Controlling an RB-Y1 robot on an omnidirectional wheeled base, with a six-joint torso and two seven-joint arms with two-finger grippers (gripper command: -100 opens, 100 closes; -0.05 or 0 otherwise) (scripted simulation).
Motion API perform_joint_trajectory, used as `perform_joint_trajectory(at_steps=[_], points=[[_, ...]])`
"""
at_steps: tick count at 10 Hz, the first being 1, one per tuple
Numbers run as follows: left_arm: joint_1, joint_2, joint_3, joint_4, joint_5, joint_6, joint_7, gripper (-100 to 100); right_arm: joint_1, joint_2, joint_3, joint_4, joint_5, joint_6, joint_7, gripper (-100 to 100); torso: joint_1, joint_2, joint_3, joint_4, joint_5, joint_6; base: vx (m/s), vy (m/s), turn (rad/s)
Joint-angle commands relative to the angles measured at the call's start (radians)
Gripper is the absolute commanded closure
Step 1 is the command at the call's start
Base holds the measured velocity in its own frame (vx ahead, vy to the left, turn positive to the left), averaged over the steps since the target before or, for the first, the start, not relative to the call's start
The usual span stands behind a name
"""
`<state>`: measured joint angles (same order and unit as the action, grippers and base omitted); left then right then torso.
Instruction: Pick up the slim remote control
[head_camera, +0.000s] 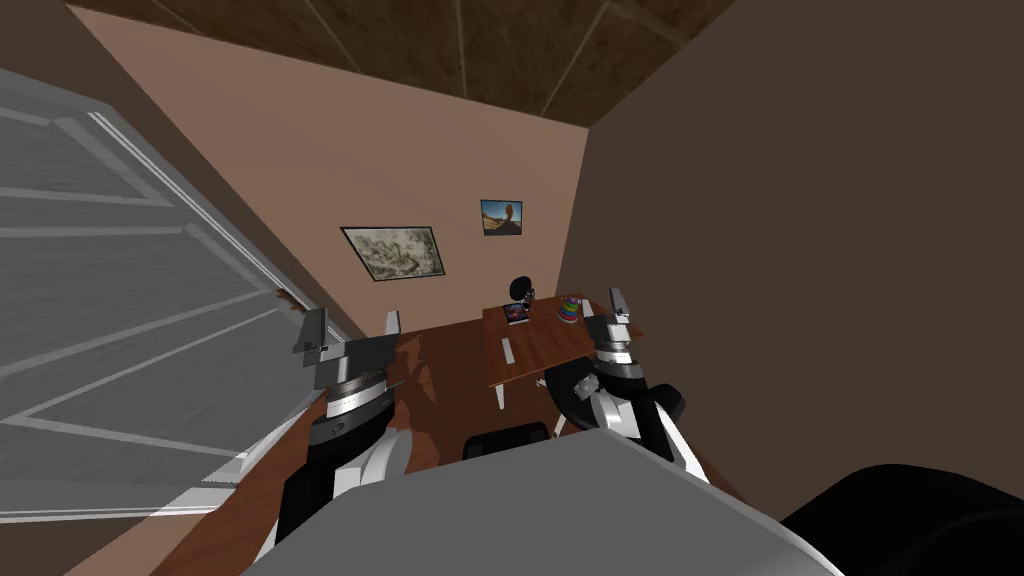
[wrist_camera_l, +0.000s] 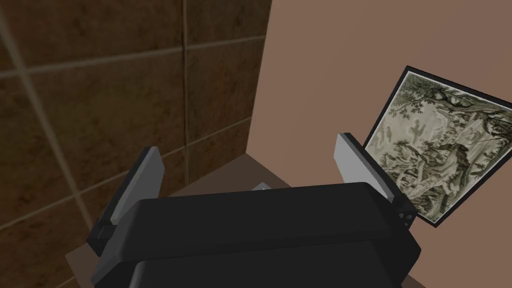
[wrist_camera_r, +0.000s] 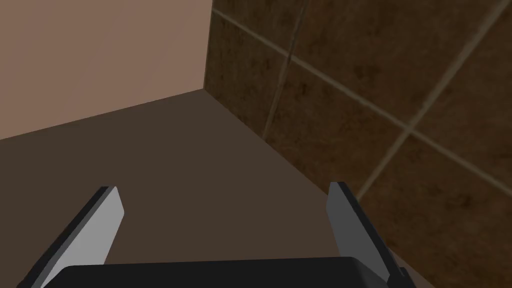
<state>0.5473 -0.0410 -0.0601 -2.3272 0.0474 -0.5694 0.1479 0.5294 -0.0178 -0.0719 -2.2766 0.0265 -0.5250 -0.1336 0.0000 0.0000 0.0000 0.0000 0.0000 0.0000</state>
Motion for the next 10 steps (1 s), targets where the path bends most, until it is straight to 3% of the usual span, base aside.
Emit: perform_joint_trajectory(at_steps=[1,8,10], points=[[0.0,0.0,0.0,0.0,0.0,0.0,0.0,0,-0.016,-0.036,-0.009,0.042,-0.013,0.007,-0.016,-100,0.0,0.0,0.0,0.0,0.0,0.0,-0.002,0.114,0.149],[0.0,0.0,0.0,0.0,0.0,0.0,0.0,0,-0.078,-0.106,-0.051,0.222,-0.066,0.053,-0.077,-100,0.012,-0.001,-0.001,0.0,0.003,0.0,0.021,0.163,0.104],[0.0,0.0,0.0,0.0,0.0,0.0,0.0,0,-0.106,-0.127,-0.073,0.304,-0.093,0.085,-0.104,-100,0.011,-0.002,-0.001,-0.001,0.002,0.0,0.064,0.175,0.103]])
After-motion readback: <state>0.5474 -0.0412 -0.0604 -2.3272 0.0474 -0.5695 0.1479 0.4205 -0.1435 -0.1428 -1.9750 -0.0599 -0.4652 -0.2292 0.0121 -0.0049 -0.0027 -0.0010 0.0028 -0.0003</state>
